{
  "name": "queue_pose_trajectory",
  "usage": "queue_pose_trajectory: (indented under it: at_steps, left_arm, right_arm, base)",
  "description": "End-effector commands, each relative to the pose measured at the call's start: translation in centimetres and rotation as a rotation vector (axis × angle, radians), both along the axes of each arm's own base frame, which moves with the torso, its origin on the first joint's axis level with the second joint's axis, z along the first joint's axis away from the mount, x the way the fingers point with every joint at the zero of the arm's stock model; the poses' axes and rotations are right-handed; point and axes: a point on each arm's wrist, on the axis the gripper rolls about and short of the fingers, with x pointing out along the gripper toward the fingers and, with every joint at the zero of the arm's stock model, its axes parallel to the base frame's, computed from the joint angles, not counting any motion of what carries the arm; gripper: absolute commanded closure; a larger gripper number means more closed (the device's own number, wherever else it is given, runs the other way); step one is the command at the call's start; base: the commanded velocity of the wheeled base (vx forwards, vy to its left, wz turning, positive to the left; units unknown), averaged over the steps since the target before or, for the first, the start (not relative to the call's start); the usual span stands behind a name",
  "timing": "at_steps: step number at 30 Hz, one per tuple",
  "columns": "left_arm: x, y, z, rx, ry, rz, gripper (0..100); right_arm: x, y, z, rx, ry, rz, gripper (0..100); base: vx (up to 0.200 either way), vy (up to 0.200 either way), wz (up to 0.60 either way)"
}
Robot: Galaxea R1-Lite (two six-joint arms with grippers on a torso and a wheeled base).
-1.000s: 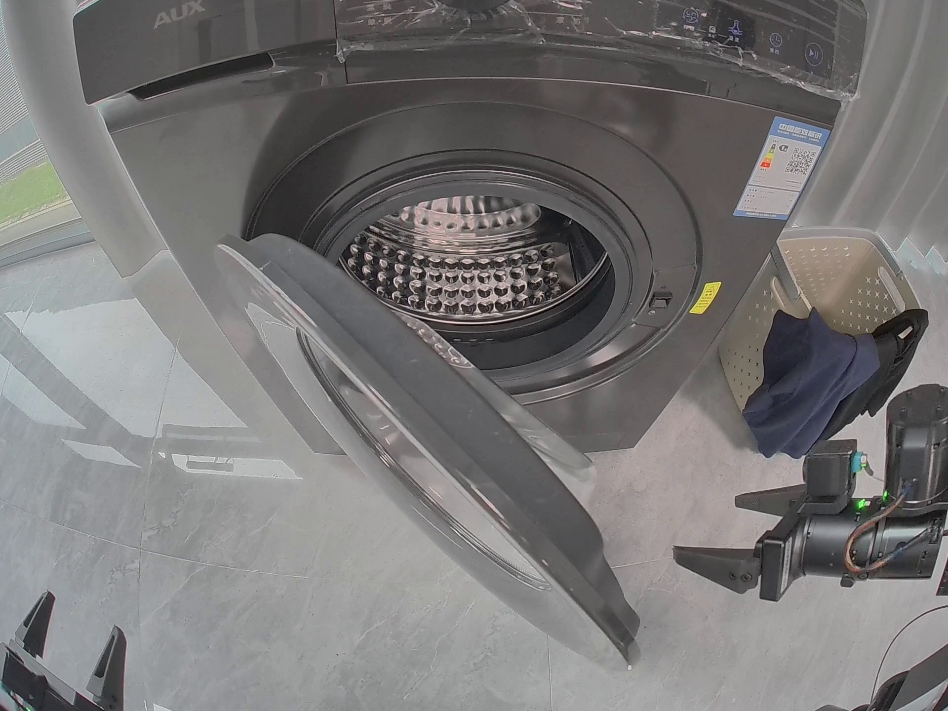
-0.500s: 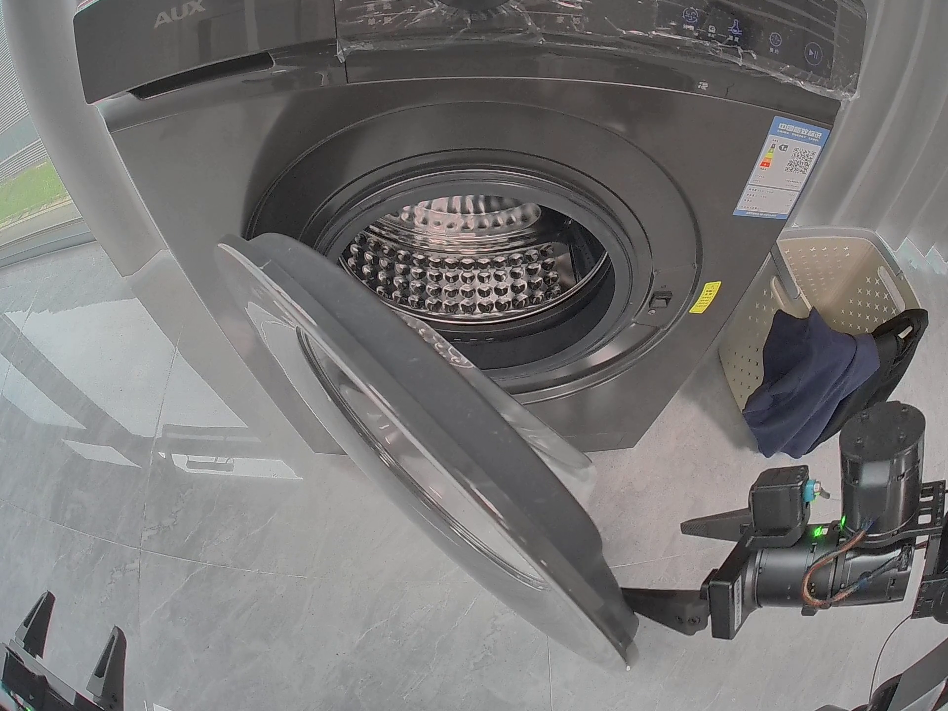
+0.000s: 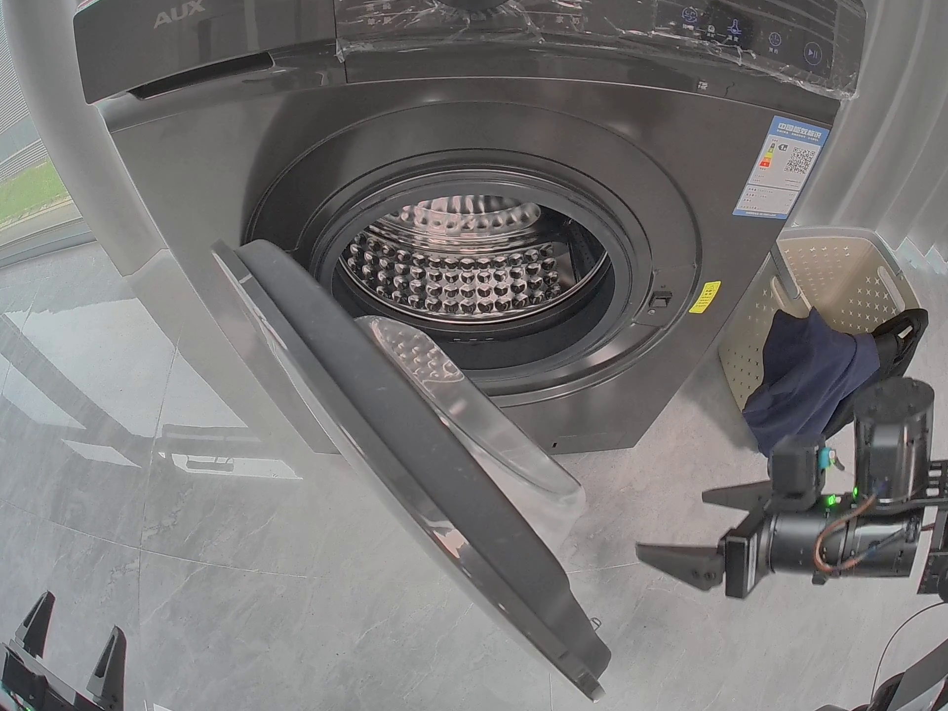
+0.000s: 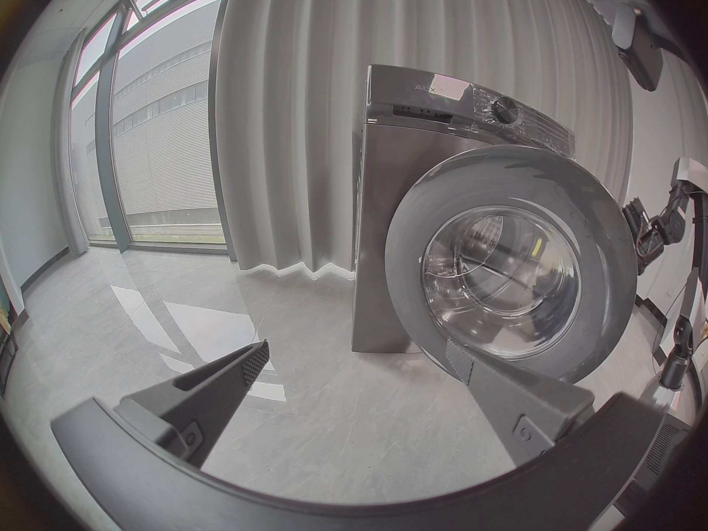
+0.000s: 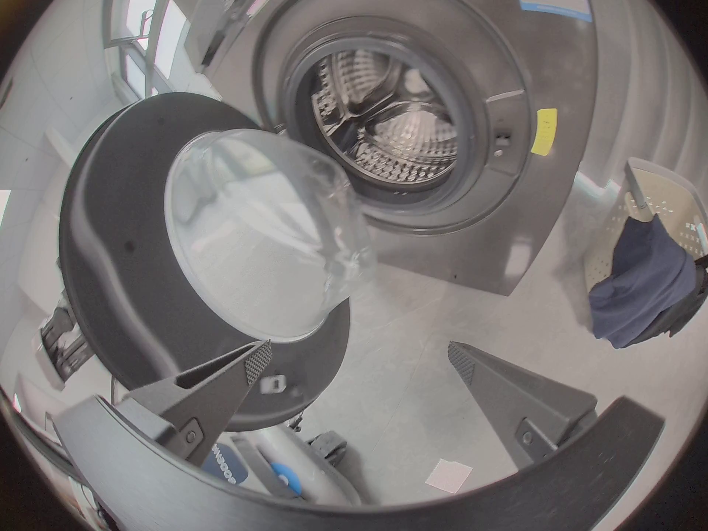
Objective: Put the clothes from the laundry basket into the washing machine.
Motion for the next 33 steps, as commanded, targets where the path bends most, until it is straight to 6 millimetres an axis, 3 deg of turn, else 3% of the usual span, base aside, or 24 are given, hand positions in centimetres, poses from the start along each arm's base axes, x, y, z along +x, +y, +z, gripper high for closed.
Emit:
queue_pose_trajectory:
  at_steps: [1, 7, 11, 18, 25, 33]
  left_arm:
    - [0.0, 0.0, -0.5, -0.001, 0.001, 0.0, 0]
    - [0.0, 0.0, -0.5, -0.001, 0.001, 0.002, 0]
    - [0.0, 0.0, -0.5, -0.002, 0.003, 0.0, 0]
    - [0.0, 0.0, -0.5, -0.002, 0.001, 0.002, 0]
    - [0.0, 0.0, -0.5, -0.002, 0.003, 0.002, 0]
    - [0.0, 0.0, -0.5, -0.001, 0.001, 0.0, 0]
  right_arm:
    - [4.8, 1.4, 0.4, 0.005, 0.005, -0.107, 0]
    - [8.8, 3.5, -0.3, 0.003, 0.023, -0.161, 0]
    - [10.1, 4.5, -1.0, -0.008, 0.033, -0.158, 0]
    - [9.9, 5.5, -1.5, -0.025, 0.04, -0.123, 0]
    - [7.5, 7.3, -1.4, -0.025, 0.047, -0.036, 0]
    - [8.0, 7.6, -1.0, -0.003, 0.027, -0.046, 0]
  base:
    - [0.0, 0.0, 0.0]
    - [0.0, 0.0, 0.0]
    - [0.0, 0.0, 0.0]
    - [0.0, 0.0, 0.0]
    - [0.0, 0.0, 0.0]
    - [-0.025, 0.0, 0.0]
